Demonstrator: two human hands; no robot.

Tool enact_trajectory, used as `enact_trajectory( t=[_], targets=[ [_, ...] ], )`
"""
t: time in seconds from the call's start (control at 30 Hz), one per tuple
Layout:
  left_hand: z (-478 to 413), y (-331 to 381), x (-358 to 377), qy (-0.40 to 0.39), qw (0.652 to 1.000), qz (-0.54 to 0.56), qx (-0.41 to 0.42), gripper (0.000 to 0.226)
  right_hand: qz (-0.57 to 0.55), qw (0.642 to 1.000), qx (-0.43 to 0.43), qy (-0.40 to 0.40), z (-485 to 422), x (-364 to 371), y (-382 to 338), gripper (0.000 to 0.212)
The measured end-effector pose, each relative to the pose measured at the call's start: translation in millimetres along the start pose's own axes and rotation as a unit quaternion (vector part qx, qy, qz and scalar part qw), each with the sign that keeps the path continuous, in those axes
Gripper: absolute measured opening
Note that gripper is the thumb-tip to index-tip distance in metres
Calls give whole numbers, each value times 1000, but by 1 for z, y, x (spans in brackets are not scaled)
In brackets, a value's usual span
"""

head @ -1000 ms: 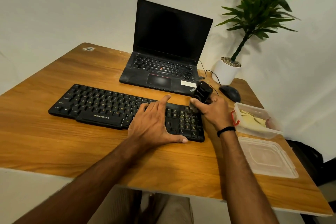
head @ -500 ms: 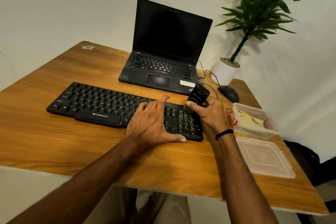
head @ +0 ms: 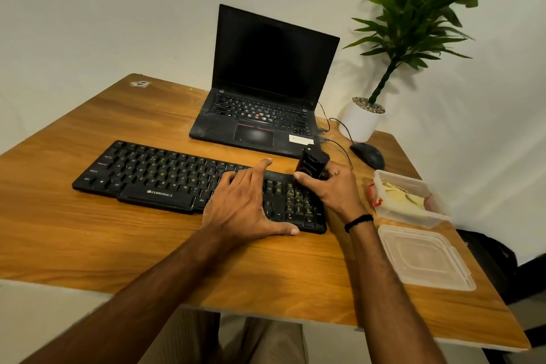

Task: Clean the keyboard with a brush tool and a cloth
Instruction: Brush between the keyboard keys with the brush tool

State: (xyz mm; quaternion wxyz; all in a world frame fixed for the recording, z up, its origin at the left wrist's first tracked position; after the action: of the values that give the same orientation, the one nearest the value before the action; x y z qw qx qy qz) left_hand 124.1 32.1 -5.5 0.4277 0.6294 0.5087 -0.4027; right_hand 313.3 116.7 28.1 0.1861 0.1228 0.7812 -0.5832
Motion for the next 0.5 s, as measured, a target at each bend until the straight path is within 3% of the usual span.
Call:
enact_trajectory(
  t=[0.1,0.23,0.37,0.5],
  targets=[
    [0,1,1,5,1000,4,-2,143,-5,999,4,47,0,-12,-3,25],
    [0,1,1,6,1000,8,-3,142,-7,1000,8,-8,3,-3,-2,26],
    [0,1,1,5,1000,10,-2,142,6,999,3,53,1,-17,-5,25],
    [-1,0,0,6,1000,8,-1,142,-19,1000,8,-4,1,-4,1,26]
  ],
)
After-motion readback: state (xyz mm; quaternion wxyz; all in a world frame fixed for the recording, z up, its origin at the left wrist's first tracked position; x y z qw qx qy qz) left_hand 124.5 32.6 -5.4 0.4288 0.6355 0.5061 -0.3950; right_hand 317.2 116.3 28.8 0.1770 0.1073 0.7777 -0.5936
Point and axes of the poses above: each hand's wrist, its own z-axis away from the middle knuckle, its own x-axis out of the palm, y = z × x, the point moved 4 cm from there along -z, towards the middle knuckle, and after that the axes turned 9 degrees about -z, right-handed, at the moved point
